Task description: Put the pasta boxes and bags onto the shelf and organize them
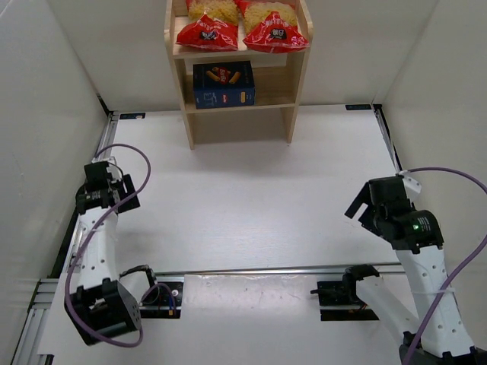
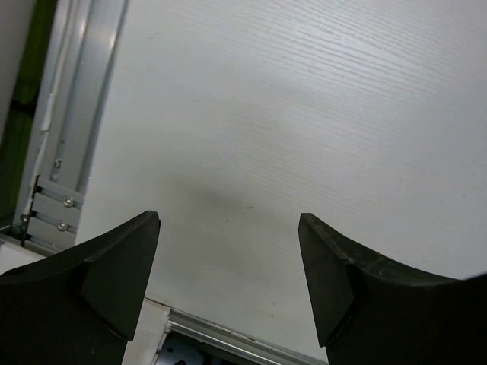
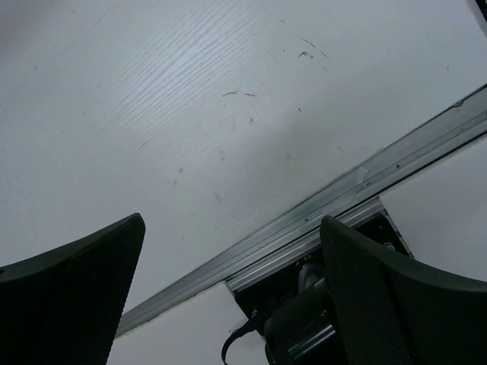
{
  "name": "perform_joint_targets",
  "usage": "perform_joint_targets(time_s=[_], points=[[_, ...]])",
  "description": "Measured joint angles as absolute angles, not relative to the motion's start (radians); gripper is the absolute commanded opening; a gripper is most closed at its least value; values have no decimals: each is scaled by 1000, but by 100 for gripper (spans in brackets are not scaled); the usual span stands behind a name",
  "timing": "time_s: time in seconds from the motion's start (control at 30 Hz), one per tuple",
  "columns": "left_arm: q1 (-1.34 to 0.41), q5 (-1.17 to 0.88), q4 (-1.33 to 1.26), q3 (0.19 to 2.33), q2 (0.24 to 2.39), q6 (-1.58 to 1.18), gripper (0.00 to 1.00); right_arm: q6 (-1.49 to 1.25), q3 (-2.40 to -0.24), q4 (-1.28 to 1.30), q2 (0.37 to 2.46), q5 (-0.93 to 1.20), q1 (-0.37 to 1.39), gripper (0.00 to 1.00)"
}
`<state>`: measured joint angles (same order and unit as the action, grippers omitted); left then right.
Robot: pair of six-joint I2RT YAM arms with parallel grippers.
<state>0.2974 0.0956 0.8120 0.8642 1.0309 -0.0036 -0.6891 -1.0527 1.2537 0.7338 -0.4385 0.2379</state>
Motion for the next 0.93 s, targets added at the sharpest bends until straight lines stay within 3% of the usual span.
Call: perform_joint_targets(time_s=[0.2, 0.33, 0.93], points=[[299, 158, 807, 845, 939, -3, 85, -693, -1042, 1251, 712, -442, 235, 100], [302, 176, 810, 815, 929, -3, 89, -693, -1038, 1247, 713, -445, 235, 100], [305, 196, 812, 784, 908, 0, 90, -700, -1032, 1237, 700, -465, 235, 100]])
